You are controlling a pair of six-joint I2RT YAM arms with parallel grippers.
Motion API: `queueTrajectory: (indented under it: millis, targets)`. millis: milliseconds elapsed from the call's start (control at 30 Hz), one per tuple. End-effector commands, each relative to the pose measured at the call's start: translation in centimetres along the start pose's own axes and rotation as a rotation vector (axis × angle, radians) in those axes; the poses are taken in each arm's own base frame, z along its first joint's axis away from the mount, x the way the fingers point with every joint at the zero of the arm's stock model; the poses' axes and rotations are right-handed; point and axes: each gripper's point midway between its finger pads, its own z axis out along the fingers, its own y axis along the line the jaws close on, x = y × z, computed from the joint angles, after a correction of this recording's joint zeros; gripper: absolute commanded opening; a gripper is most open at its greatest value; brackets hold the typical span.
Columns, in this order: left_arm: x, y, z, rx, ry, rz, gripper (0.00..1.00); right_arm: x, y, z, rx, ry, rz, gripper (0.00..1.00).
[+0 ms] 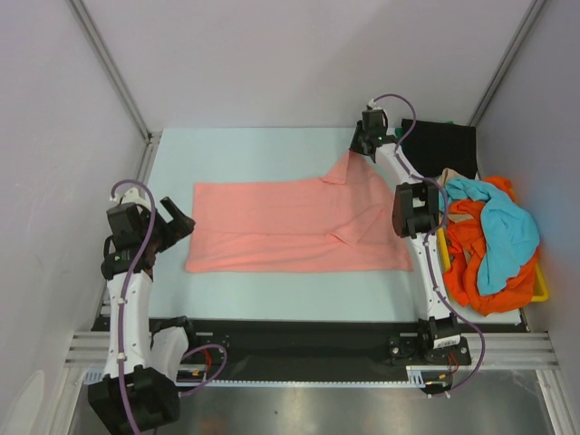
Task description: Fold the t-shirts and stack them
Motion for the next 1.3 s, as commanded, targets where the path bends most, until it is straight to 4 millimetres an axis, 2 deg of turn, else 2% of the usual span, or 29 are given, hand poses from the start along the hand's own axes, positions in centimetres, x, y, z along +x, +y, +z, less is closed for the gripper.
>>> queueTrajectory:
  millis: [0, 100, 200, 300, 333, 400, 433, 467, 500, 533, 567, 633, 667, 700, 733, 767, 800, 833, 867, 900, 933, 967, 1000, 1033, 1100, 1167, 1200, 1233, 1267]
  targets:
    - [-0.8, -0.3, -0.2, 0.026, -0.039, 0.025, 0.98, -0.2, 0.4, 0.3, -0.003, -0.020, -0.012, 0.21]
    - [-0.9, -0.2, -0.2, 0.024, -0.039, 0.021, 0.98, -0.3, 0.3, 0.2, -0.001, -0.019, -0.013, 0.02]
    - [-0.8, -0.2, -0.2, 0.023, -0.038, 0.020, 0.98, -0.5, 0.5, -0.2, -0.017, -0.020, -0.017, 0.00]
    - [-0.9, 0.2, -0.1, 0.009, -0.038, 0.015, 0.98, -1.5, 1.2, -1.7, -0.026, -0.028, -0.027, 0.00]
    - [-1.0, 0.3, 0.0, 0.005, -0.035, 0.012, 0.97, -2.9, 2.1, -3.1, -0.043, -0.050, -0.029, 0.00]
    - [-1.1, 0.5, 0.1, -0.005, -0.031, 0.004, 0.96, -2.8, 2.7, -4.5, -0.049, -0.042, -0.037, 0.00]
    - [-0.8, 0.5, 0.4, -0.011, -0.011, -0.010, 0.97, -4.7, 4.3, -6.7, -0.076, -0.077, -0.042, 0.00]
    - [-1.0, 0.7, 0.6, -0.024, -0.012, -0.024, 0.97, -3.5, 4.4, -7.1, -0.074, -0.055, -0.052, 0.00]
    - [-1.0, 0.6, 0.8, -0.021, -0.014, -0.040, 0.97, -3.5, 4.9, -8.0, -0.083, -0.058, -0.058, 0.00]
    - [-1.8, -0.2, 1.1, 0.004, -0.046, -0.056, 0.97, -5.3, 6.0, -10.3, -0.101, -0.095, -0.056, 0.00]
    - [-2.0, -0.4, 1.7, 0.009, -0.042, -0.067, 0.98, -2.8, 6.2, -10.5, -0.100, -0.055, -0.062, 0.00]
    - [-3.9, -1.2, 2.4, 0.003, -0.073, -0.079, 0.98, -2.0, 7.2, -12.4, -0.122, -0.049, -0.054, 0.00]
    - [-3.7, -0.7, 3.8, -0.020, -0.020, -0.098, 0.97, -3.2, 8.7, -14.6, -0.158, -0.088, -0.037, 0.00]
    - [-5.5, -1.5, 4.0, -0.020, -0.026, -0.104, 0.96, -0.7, 8.2, -14.9, -0.154, -0.039, -0.037, 0.00]
    - [-6.4, -1.4, 4.7, -0.038, -0.026, -0.110, 0.96, -0.5, 8.6, -15.5, -0.168, -0.049, -0.031, 0.00]
    - [-6.4, -0.6, 6.7, -0.075, 0.010, -0.128, 0.96, -0.9, 9.9, -17.4, -0.197, -0.067, -0.028, 0.00]
    - [-8.0, -0.6, 7.4, -0.098, -0.020, -0.131, 0.95, 1.5, 9.1, -17.5, -0.182, -0.026, -0.012, 0.00]
    - [-8.7, -0.8, 8.6, -0.093, -0.027, -0.153, 0.93, 2.0, 10.0, -18.4, -0.227, -0.015, -0.008, 0.00]
    - [-8.7, -0.8, 11.1, -0.094, 0.030, -0.181, 0.90, 3.3, 10.5, -19.4, -0.252, 0.000, 0.000, 0.00]
    - [-9.1, -0.9, 12.3, -0.089, 0.046, -0.184, 0.88, 2.5, 11.4, -20.4, -0.283, -0.018, 0.009, 0.00]
    - [-8.9, -0.9, 13.7, -0.095, 0.081, -0.191, 0.85, 4.4, 11.3, -20.5, -0.291, 0.012, 0.012, 0.00]
    - [-9.3, -1.0, 14.7, -0.103, 0.090, -0.181, 0.83, 5.0, 11.5, -21.0, -0.307, 0.025, 0.017, 0.00]
    - [-10.0, -0.8, 16.8, -0.120, 0.100, -0.166, 0.82, 5.1, 12.5, -22.4, -0.341, 0.023, 0.019, 0.00]
    - [-10.0, -0.9, 17.7, -0.133, 0.108, -0.140, 0.83, 6.7, 12.1, -22.6, -0.338, 0.052, 0.020, 0.00]
    - [-11.1, -1.1, 19.6, -0.128, 0.102, -0.120, 0.82, 7.0, 12.5, -24.4, -0.357, 0.044, 0.013, 0.00]
    - [-9.6, 0.1, 22.3, -0.156, 0.158, -0.109, 0.82, 8.6, 12.2, -25.4, -0.354, 0.065, 0.002, 0.00]
    - [-10.4, 0.0, 22.9, -0.152, 0.148, -0.104, 0.81, 8.9, 12.1, -25.8, -0.355, 0.067, -0.002, 0.00]
    - [-9.2, 0.7, 24.2, -0.166, 0.184, -0.101, 0.81, 8.5, 12.4, -26.9, -0.366, 0.048, -0.006, 0.00]
    - [-8.9, 0.9, 24.7, -0.167, 0.195, -0.103, 0.81, 8.7, 12.1, -27.2, -0.361, 0.048, -0.008, 0.00]
